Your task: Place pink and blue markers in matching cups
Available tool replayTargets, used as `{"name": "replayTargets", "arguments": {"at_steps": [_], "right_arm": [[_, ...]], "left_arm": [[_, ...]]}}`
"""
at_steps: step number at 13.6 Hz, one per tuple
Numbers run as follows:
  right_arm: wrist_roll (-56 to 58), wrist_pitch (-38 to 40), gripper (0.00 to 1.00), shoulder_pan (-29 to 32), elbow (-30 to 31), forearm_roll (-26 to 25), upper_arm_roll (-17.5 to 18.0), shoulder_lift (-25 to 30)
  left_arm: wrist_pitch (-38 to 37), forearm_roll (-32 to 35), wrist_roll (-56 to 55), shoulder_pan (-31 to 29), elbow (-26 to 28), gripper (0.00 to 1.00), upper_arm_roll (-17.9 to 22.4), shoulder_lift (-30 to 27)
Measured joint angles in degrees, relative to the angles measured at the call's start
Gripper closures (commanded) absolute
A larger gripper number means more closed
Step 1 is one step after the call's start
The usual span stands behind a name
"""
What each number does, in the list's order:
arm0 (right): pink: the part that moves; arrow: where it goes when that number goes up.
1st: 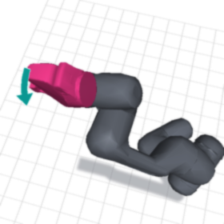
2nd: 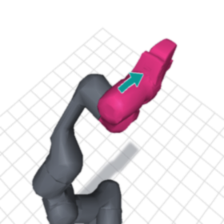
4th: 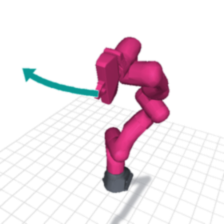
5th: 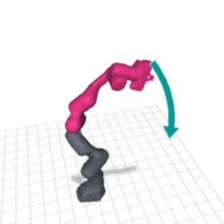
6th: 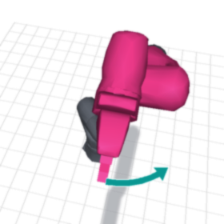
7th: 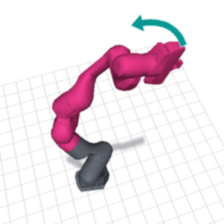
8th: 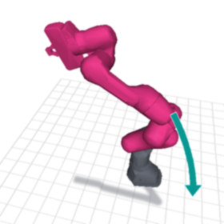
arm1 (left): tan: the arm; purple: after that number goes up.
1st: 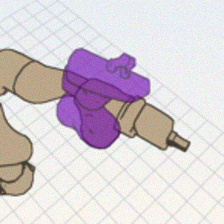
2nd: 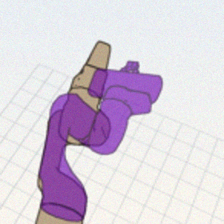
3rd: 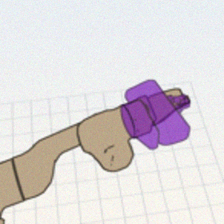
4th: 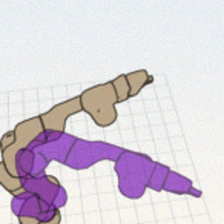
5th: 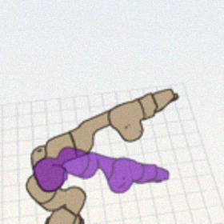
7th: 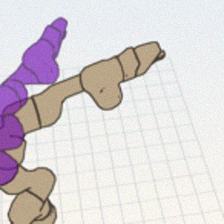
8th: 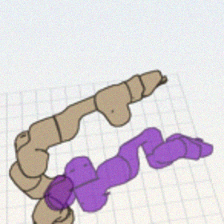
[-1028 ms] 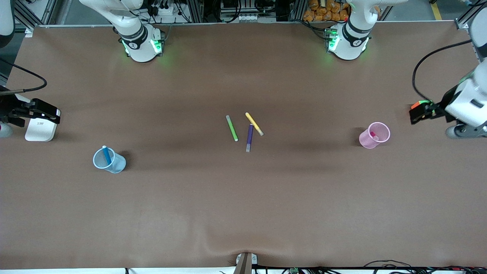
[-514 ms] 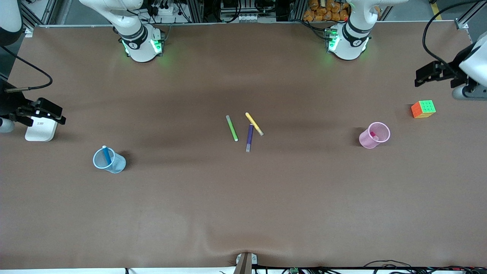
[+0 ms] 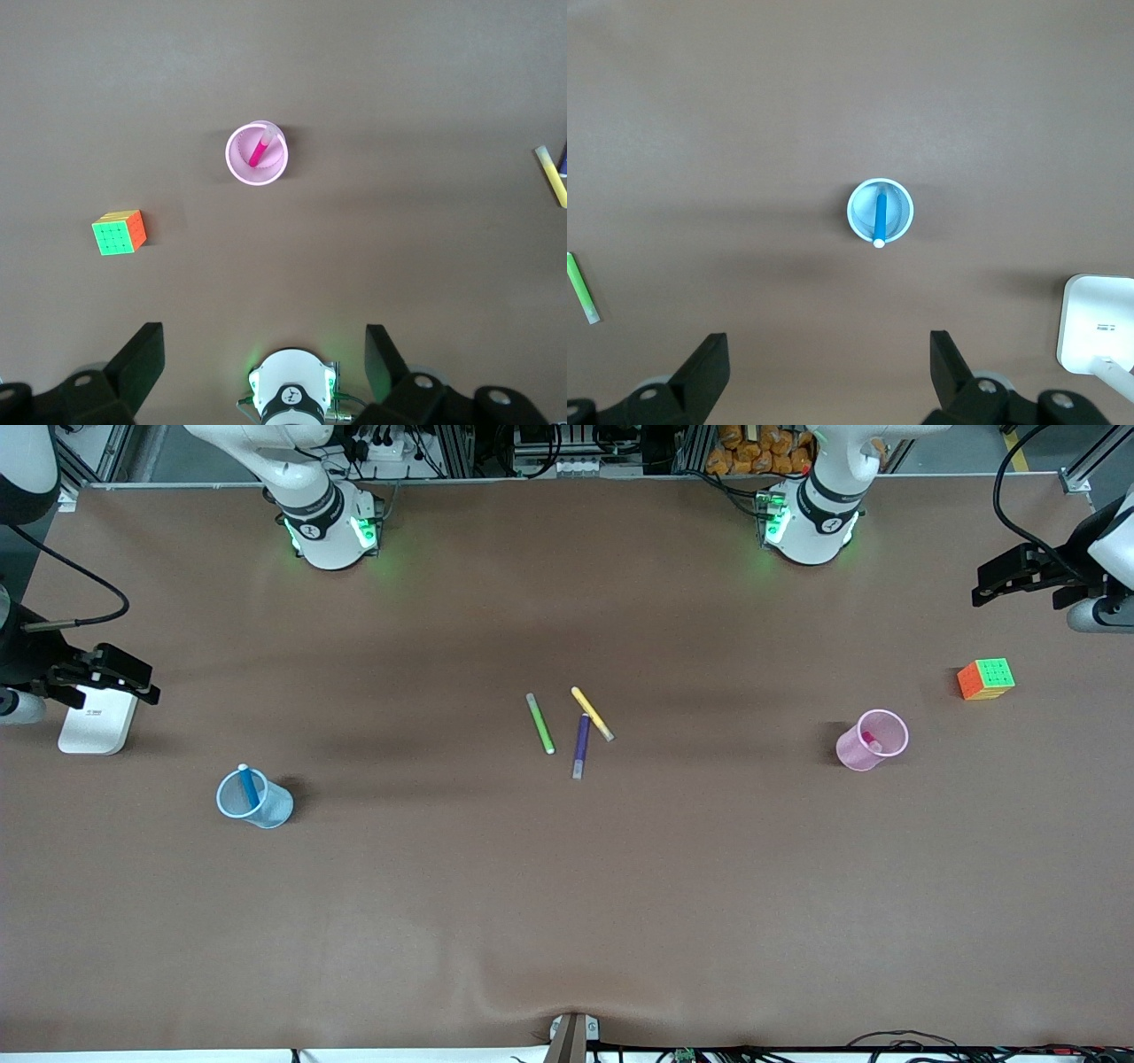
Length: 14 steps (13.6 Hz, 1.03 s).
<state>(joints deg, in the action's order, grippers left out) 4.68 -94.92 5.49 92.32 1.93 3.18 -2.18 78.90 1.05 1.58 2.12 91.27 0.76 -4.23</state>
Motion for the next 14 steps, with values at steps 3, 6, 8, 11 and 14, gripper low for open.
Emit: {"name": "replayTargets", "arguments": {"at_steps": [3, 6, 8, 11, 14], "right_arm": [[0.0, 0.5, 0.0, 0.0, 0.01, 0.0, 0.0, 0.01], [0.02, 1.3, 0.0, -0.03, 0.01, 0.0, -0.31, 0.06], [0.09, 1.5, 0.0, -0.66, 0.01, 0.0, -1.53, 0.07], [0.1, 1.79, 0.0, -1.28, 0.01, 0.0, -2.45, 0.07], [0.1, 1.82, 0.0, -1.41, 0.01, 0.0, -2.56, 0.08]], "left_arm": [[1.05, 0.0, 0.0, 0.01, 0.23, 0.0, 0.07, -0.19], [1.62, 0.0, 0.0, -0.02, 0.2, 0.0, 0.24, -0.21], [1.69, 0.0, 0.0, -0.02, 0.2, 0.0, 0.24, -0.2], [1.69, 0.0, -0.41, -0.04, 0.2, 0.0, 0.3, -0.2], [1.69, 0.0, -0.52, -0.13, 0.2, 0.0, 0.44, -0.19]]}}
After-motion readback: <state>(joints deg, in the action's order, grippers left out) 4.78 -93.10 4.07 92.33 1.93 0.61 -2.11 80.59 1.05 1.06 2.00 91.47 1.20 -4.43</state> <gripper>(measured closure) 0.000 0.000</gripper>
